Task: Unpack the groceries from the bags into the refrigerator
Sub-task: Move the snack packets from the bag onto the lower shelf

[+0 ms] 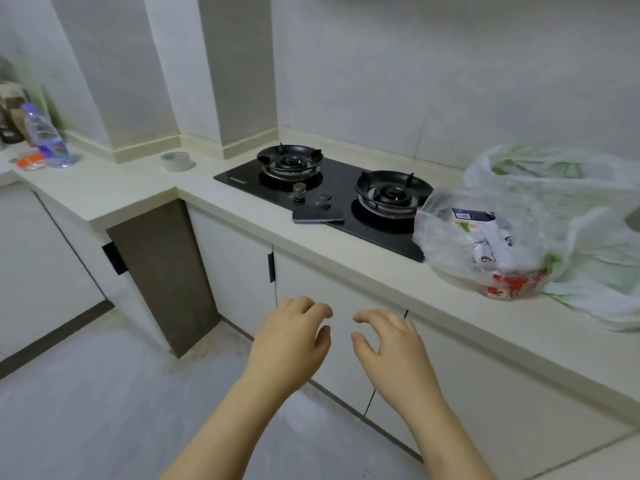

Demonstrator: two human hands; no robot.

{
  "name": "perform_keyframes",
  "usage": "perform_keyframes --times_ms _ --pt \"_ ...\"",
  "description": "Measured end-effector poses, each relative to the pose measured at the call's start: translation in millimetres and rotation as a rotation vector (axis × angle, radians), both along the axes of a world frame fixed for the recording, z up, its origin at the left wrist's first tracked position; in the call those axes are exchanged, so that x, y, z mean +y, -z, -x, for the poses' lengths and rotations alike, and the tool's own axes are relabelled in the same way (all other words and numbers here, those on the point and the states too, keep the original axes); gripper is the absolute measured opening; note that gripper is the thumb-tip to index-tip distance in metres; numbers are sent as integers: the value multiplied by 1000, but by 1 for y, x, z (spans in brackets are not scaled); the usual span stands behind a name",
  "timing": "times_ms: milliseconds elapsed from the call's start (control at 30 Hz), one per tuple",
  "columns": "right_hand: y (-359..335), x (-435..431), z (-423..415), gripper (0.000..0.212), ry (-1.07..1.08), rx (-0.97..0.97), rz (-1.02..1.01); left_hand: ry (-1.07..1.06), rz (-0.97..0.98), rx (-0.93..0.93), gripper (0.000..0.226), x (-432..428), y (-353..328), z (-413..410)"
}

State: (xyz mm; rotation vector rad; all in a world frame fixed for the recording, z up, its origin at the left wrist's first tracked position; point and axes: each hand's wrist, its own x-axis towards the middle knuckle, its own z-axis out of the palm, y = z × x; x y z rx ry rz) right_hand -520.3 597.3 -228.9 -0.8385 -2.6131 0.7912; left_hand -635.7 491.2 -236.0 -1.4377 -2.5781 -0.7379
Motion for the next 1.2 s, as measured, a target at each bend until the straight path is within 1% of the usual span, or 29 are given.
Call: perform_keyframes --times_ms 267,400,533,700,867,1000,1067,1133,1200 --pt "-4 76 44 31 243 -4 -5 226 -1 25 33 102 -13 64" --pt "-1 105 44 32 351 -8 -13 339 16 23 31 151 -11 73" --pt "1 137 38 31 447 -3 -31 451 -9 36 29 197 -13 71" --pt "5 176 28 30 510 41 -30 497 -36 64 24 244 -7 66" --pt "12 239 18 25 553 136 -24 521 -90 96 22 306 0 57" --pt "11 284 14 18 635 289 -185 512 -91 91 33 351 1 52" --pt "11 305 10 25 649 307 -236 503 -97 91 33 370 4 49" --pt "13 322 8 34 628 286 -258 491 -105 99 34 384 8 46" --pt "18 339 6 38 602 258 -327 472 -125 119 33 395 11 44"
